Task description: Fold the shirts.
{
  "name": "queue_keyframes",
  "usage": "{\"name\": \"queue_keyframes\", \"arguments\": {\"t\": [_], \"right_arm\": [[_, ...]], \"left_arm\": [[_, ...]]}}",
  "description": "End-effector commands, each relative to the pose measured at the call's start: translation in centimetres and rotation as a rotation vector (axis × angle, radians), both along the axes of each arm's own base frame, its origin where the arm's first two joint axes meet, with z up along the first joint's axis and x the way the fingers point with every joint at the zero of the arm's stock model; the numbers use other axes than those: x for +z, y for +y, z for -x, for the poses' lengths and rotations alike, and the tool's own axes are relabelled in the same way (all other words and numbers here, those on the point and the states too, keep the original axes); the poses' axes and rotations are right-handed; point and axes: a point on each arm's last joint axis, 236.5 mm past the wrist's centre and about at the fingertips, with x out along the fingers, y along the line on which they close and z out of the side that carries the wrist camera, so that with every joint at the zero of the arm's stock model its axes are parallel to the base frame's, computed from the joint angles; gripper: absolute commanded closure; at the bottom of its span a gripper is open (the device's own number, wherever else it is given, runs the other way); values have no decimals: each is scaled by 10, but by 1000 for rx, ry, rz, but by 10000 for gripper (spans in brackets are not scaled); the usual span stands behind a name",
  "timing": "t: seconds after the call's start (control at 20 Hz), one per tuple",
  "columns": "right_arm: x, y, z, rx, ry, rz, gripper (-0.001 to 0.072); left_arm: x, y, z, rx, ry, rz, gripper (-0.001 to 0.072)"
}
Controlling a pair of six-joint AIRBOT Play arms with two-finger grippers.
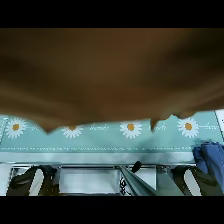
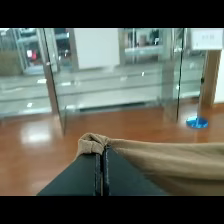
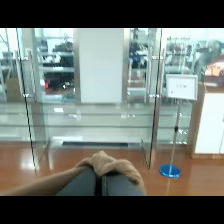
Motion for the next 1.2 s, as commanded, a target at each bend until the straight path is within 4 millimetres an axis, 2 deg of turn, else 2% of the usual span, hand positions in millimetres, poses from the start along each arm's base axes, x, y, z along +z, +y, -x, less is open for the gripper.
{"name": "queue_keyframes", "arguments": {"t": [0.0,0.1,0.25,0.35,0.45,0.5,0.65,0.75,0.85,1.05,1.15], "right_arm": [[-13,3,16,-16,78,9,681],[-37,-5,13,-44,182,18,681],[-83,-16,-2,-59,388,40,681],[-102,-22,-23,-47,478,27,681],[-146,-31,-52,-19,674,-5,681],[-168,-30,-70,25,767,-27,681],[-203,-44,-141,65,853,-94,681],[-236,-57,-190,71,909,-156,681],[-273,-61,-237,90,954,-182,681],[-336,-51,-330,70,927,-132,681],[-361,-44,-364,68,901,-122,680]], "left_arm": [[-8,16,18,95,56,-28,691],[-26,23,10,111,138,-27,690],[-68,30,-14,96,328,-2,690],[-97,34,-36,78,421,27,691],[-144,40,-63,56,559,60,690],[-171,43,-78,42,634,74,690],[-235,54,-125,22,791,127,690],[-263,59,-161,4,853,150,690],[-288,57,-203,-27,883,191,690],[-353,43,-276,-77,955,248,690],[-384,36,-307,-105,956,196,690]]}}
